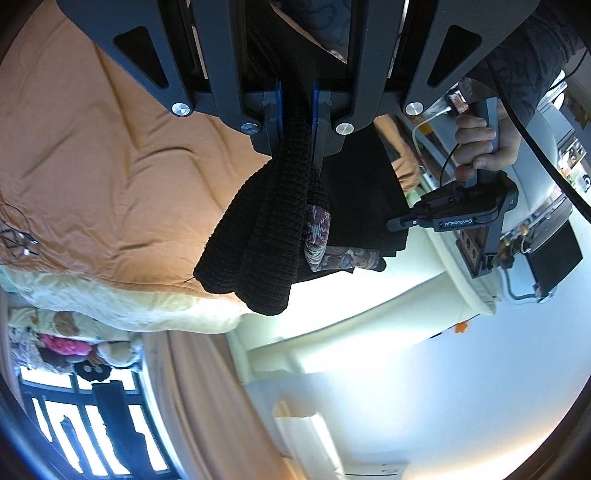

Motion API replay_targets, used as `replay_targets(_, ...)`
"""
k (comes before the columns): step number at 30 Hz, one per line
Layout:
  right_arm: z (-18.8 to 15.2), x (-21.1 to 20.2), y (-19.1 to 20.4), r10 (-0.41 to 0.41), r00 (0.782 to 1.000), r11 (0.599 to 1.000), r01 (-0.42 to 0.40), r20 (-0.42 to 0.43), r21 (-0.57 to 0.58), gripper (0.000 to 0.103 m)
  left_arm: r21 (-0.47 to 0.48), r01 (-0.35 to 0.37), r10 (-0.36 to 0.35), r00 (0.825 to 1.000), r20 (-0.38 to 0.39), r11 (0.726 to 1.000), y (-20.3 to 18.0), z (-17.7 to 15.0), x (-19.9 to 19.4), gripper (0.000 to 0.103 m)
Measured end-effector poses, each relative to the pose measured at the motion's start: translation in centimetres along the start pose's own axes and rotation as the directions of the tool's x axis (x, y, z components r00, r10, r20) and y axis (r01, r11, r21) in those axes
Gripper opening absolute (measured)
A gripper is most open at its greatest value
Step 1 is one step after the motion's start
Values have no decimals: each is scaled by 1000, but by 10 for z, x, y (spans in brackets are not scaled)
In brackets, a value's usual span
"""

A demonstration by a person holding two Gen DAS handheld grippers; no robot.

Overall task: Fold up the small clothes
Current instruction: 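Lift the shirt end with both grippers and fold it over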

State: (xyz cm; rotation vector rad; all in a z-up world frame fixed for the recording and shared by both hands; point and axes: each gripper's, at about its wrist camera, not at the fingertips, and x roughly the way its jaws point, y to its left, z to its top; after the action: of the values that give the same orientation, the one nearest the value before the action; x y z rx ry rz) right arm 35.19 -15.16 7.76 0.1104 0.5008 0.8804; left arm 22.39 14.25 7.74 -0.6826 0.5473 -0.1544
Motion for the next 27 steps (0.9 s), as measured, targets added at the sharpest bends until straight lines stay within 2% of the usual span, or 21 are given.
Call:
replay_targets(3,2,13,3,31,1000,999,-31,-5,-11,7,40,-44,43,999,14,998,10,12,-16,5)
replay_targets(9,4,35,16,78,997,997,-78,-16,-29,7,62,-54,51,997,51,997,38,41,-56,5)
replay_targets(19,4,86,46,161,986,986,-162,-34,-40,7,128,-127,113,988,109,984,82,89,-111,5)
replay_targets(27,10,127,60,226,972,971,-230,-58,-60,7,98,-178,164,977,139,979,125,119,-141,5)
